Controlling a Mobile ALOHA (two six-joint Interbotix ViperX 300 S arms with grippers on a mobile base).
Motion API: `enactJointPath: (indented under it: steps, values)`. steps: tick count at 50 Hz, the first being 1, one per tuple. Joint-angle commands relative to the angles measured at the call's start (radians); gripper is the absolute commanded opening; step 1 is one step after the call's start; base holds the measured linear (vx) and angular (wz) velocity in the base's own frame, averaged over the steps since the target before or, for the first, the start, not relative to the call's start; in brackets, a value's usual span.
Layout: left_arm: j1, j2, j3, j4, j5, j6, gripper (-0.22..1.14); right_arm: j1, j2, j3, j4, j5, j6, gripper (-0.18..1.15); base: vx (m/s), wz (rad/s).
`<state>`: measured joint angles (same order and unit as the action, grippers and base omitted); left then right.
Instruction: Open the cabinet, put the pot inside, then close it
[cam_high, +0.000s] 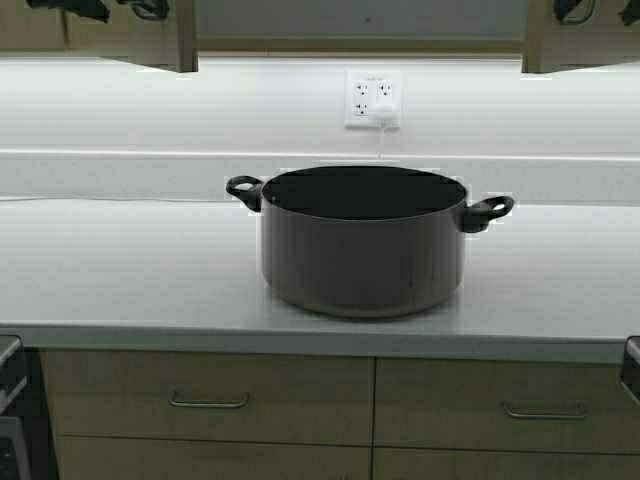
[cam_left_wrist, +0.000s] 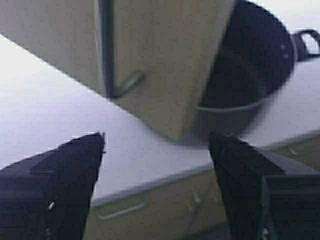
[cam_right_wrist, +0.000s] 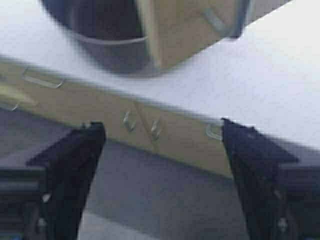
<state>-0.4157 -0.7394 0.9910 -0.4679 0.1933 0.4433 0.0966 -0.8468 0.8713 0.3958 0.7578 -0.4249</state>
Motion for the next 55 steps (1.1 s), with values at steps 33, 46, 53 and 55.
enactJointPath:
  steps: [33, 46, 53, 55]
  values:
    - [-0.321, 0.65, -0.443, -0.005, -0.454, -0.034, 0.03, 0.491, 0.543, -0.293, 0.147, -0.73, -0.066, 0.05, 0.0, 0.0]
    - [-0.189, 0.626, -0.345, -0.014, -0.495, -0.081, 0.03, 0.36, 0.566, -0.282, 0.143, -0.726, -0.066, 0.06, 0.0, 0.0]
    - [-0.14, 0.543, -0.259, -0.014, -0.5, -0.081, 0.03, 0.284, 0.474, -0.199, 0.143, -0.724, -0.066, 0.06, 0.0, 0.0]
    - [-0.129, 0.52, -0.241, -0.012, -0.502, -0.081, 0.03, 0.264, 0.443, -0.176, 0.143, -0.724, -0.064, 0.06, 0.01, 0.0]
